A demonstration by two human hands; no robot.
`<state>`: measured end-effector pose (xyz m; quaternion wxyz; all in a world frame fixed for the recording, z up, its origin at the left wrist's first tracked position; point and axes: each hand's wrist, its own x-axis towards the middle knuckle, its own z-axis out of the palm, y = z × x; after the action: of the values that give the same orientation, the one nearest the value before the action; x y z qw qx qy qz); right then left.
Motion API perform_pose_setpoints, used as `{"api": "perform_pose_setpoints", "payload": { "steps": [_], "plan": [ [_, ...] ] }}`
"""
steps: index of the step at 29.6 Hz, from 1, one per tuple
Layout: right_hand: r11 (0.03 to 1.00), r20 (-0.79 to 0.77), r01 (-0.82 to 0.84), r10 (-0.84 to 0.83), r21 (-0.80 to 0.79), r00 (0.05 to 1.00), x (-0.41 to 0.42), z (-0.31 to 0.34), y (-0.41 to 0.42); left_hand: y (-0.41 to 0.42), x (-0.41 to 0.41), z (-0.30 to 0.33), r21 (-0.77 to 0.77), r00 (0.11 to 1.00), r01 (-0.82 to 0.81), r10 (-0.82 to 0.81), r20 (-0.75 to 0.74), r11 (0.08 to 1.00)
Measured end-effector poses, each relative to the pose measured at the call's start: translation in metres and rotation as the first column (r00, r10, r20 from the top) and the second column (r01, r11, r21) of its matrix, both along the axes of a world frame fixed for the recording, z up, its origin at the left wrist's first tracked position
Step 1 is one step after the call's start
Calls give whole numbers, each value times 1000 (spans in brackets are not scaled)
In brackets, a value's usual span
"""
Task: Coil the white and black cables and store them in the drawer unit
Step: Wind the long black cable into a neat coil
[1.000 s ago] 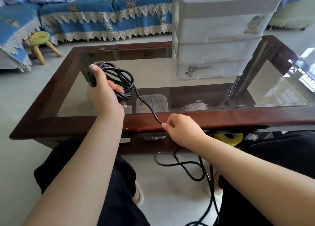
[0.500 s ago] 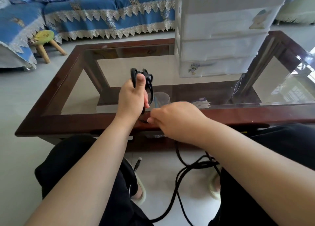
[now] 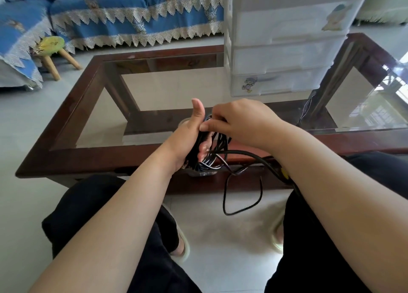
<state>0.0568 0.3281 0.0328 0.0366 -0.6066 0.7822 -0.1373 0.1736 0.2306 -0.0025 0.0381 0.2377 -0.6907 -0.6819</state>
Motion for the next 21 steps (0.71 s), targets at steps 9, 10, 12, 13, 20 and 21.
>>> {"api": "perform_pose_setpoints", "payload": {
  "steps": [9, 10, 12, 13, 20, 21],
  "plan": [
    [992, 598, -92, 25, 82, 801, -14, -3, 5, -9, 11, 9, -171, 995, 42, -26, 98, 984],
    [990, 676, -105, 14, 94, 737, -19, -2, 8, -10, 12, 10, -172, 993, 56, -38, 108, 983],
    [992, 700, -100, 18, 76, 714, -27, -2, 12, -9, 14, 10, -152, 990, 112, -97, 106, 982],
    [994, 681, -96, 34, 54, 732, -27, -3, 12, -8, 15, 10, -138, 986, 147, -134, 102, 979],
    [998, 549, -34, 4, 44, 836, -18, -13, 13, -14, 18, 10, 103, 944, 315, -323, 72, 944],
    [998, 564, -24, -13, 58, 825, -20, -13, 14, -15, 19, 10, 140, 938, 336, -345, 39, 931]
  ]
}}
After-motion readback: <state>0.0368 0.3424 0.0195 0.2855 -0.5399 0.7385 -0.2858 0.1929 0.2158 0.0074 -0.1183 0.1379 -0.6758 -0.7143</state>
